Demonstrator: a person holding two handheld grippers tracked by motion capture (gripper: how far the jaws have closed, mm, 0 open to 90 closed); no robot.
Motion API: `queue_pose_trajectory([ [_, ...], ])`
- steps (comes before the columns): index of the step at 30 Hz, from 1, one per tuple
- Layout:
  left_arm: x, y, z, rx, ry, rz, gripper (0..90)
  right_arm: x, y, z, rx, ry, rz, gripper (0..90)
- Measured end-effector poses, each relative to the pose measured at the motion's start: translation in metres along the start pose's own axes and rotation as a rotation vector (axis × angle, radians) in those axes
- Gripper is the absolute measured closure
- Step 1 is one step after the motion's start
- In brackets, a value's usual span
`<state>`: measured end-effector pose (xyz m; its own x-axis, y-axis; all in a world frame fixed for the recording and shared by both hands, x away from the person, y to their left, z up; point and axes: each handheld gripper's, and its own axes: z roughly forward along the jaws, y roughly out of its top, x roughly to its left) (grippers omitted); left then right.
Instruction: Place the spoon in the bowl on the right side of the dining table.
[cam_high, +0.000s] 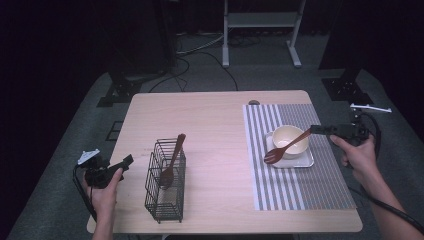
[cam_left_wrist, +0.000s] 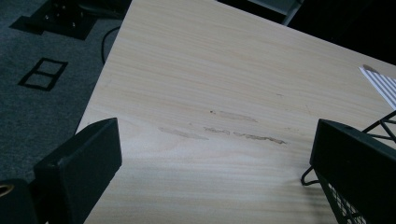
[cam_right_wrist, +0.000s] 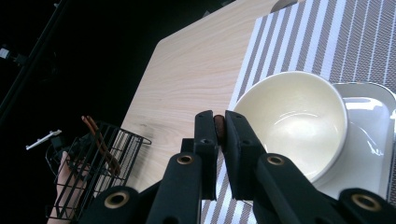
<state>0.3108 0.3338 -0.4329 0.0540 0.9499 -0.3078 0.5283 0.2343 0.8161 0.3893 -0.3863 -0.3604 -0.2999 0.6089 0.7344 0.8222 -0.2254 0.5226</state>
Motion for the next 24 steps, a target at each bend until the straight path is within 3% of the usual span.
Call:
queue_pose_trajectory([
  [24, -0.001, 0.0, 0.0, 0.0, 0.001, 0.006, 1.2, -0.013, 0.006, -0.021, -0.061, -0.049, 0.032, 83.2],
])
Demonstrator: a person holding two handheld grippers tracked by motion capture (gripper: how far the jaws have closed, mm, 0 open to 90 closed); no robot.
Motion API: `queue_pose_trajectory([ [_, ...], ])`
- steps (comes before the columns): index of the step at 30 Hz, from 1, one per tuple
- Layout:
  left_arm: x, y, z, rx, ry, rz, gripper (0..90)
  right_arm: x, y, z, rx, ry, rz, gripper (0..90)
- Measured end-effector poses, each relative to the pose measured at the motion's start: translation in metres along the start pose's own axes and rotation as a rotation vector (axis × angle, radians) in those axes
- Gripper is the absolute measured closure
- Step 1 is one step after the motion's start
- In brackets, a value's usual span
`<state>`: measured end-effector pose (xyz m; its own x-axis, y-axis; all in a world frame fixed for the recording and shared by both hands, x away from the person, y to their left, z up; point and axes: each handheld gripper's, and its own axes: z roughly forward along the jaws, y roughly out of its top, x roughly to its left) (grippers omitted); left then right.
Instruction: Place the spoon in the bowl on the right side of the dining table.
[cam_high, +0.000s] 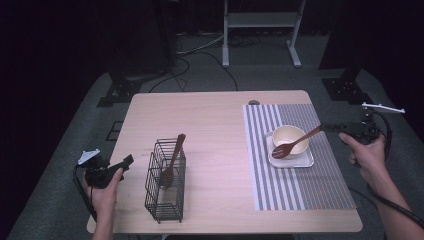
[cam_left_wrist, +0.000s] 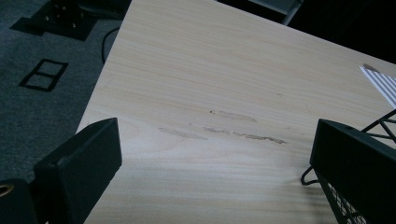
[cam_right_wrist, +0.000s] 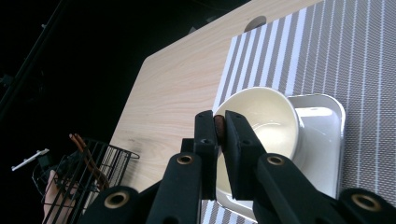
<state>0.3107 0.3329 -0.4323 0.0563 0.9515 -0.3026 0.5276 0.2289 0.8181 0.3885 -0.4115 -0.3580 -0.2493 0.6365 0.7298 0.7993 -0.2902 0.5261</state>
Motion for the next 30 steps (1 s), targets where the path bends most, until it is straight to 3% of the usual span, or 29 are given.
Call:
queue_pose_trajectory([
  [30, -0.001, -0.001, 0.001, 0.004, -0.002, 0.0, 1.2, -0.019, 0.006, -0.024, -0.091, -0.051, 0.059, 83.2],
])
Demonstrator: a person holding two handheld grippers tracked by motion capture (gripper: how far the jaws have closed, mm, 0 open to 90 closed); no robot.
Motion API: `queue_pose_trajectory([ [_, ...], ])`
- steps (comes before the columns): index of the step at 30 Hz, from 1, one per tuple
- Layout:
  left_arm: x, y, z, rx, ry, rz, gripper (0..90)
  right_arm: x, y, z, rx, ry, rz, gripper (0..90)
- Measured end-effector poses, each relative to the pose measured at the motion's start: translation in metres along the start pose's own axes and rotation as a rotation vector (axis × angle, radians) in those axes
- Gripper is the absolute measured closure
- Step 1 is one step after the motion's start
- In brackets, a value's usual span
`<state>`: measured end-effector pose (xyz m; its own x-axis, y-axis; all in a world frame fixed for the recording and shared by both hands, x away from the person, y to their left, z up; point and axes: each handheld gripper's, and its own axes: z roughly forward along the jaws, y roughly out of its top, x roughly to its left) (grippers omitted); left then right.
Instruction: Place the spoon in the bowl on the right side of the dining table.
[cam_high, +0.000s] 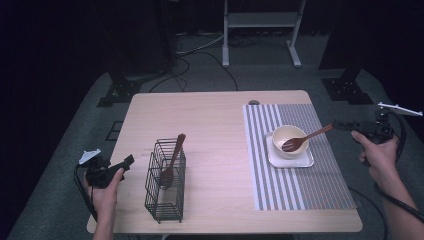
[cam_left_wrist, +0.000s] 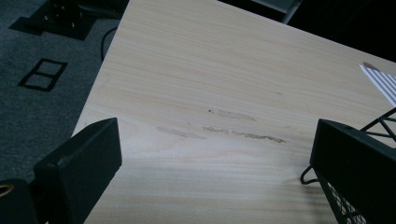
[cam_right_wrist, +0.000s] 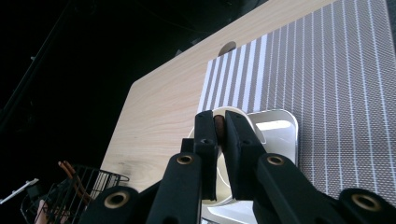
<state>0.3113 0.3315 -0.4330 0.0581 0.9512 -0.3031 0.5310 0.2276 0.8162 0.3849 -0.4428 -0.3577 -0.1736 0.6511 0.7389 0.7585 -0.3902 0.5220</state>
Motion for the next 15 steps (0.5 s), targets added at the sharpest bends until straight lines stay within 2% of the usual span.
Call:
queue_pose_trajectory([
  [15, 0.0, 0.0, 0.0, 0.0, 0.001, 0.0, 1.2, -0.011, -0.004, 0.002, -0.008, -0.025, 0.024, 83.1],
])
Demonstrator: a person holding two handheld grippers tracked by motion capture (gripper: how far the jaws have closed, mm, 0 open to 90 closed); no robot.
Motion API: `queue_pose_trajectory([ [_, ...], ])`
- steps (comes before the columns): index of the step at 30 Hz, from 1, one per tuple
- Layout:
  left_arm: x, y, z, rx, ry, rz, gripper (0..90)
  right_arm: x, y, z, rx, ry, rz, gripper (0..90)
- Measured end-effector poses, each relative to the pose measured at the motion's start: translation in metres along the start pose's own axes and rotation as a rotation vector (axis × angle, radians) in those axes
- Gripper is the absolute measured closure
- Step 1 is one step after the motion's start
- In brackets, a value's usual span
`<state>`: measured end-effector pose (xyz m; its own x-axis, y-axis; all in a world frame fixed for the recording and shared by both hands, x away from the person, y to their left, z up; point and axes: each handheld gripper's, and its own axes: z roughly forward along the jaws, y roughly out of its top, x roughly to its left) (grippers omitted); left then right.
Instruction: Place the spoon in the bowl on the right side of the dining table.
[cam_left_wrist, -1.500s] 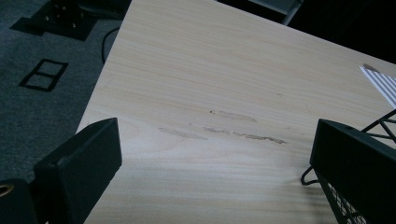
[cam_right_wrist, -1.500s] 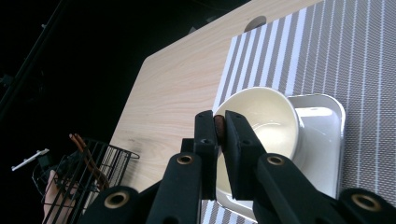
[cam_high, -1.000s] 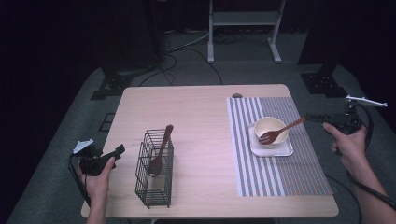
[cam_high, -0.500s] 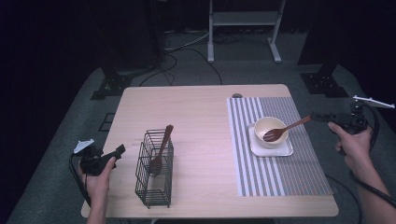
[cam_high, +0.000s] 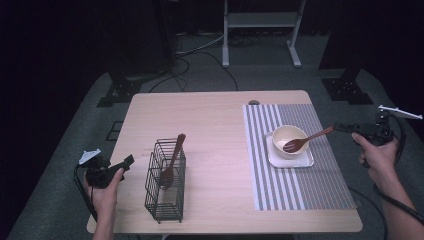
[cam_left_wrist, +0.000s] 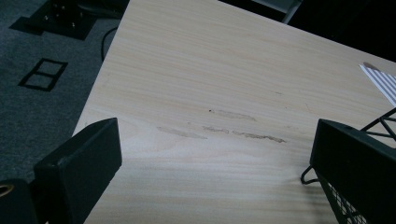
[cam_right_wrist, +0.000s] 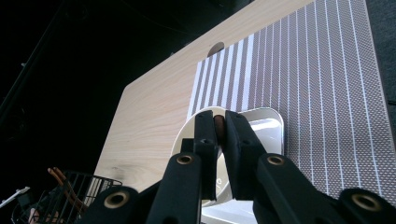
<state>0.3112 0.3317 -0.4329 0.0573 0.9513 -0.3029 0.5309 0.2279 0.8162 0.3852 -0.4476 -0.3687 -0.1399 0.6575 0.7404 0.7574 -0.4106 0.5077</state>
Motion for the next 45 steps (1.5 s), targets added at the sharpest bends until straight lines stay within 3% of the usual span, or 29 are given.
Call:
queue_pose_trajectory([
  [38, 0.0, 0.0, 0.0, -0.004, 0.003, -0.002, 1.2, -0.017, -0.015, 0.02, 0.02, -0.005, 0.02, 81.3],
  [45, 0.0, 0.0, 0.0, -0.001, 0.004, -0.001, 1.2, -0.021, -0.016, 0.022, 0.028, -0.001, 0.027, 76.7],
])
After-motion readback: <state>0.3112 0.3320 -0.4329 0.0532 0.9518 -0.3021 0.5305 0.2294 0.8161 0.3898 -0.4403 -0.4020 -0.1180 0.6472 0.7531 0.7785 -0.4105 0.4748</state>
